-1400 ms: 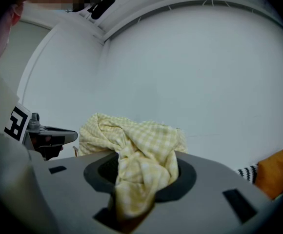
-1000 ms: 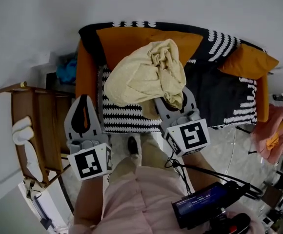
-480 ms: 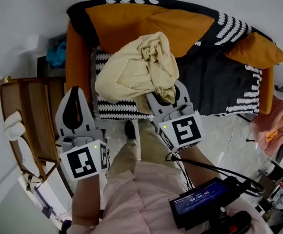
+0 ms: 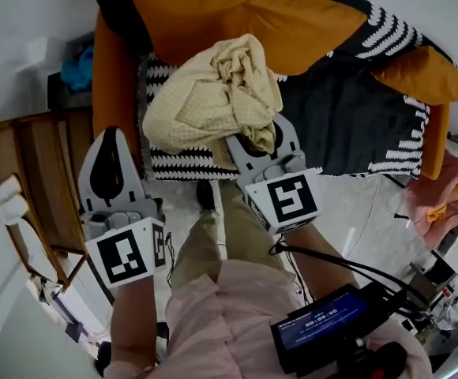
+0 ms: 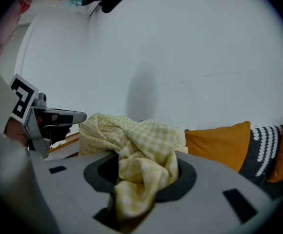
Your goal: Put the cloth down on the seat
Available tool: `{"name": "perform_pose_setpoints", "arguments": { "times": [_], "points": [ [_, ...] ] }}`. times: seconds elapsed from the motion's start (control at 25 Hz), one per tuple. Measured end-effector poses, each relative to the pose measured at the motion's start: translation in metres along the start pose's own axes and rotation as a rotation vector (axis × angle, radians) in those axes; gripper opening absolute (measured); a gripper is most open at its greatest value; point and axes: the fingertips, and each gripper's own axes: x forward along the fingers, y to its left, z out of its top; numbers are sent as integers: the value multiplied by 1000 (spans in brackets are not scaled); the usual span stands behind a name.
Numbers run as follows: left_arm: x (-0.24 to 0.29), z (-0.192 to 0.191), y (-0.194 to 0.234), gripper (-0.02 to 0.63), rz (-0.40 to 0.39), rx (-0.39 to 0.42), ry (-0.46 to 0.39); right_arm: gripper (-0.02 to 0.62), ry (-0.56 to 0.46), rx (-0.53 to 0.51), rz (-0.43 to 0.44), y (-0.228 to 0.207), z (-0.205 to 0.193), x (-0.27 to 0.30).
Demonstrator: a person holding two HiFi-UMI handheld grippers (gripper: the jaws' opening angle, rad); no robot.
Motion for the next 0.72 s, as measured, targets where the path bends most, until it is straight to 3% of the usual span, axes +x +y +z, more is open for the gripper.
{"name": "perform_pose_setpoints", "arguments": {
  "times": [0.72],
  "points": [
    [36, -46, -4, 23, 11, -30, 60, 166, 153, 40, 30, -9, -82, 46]
  ]
}}
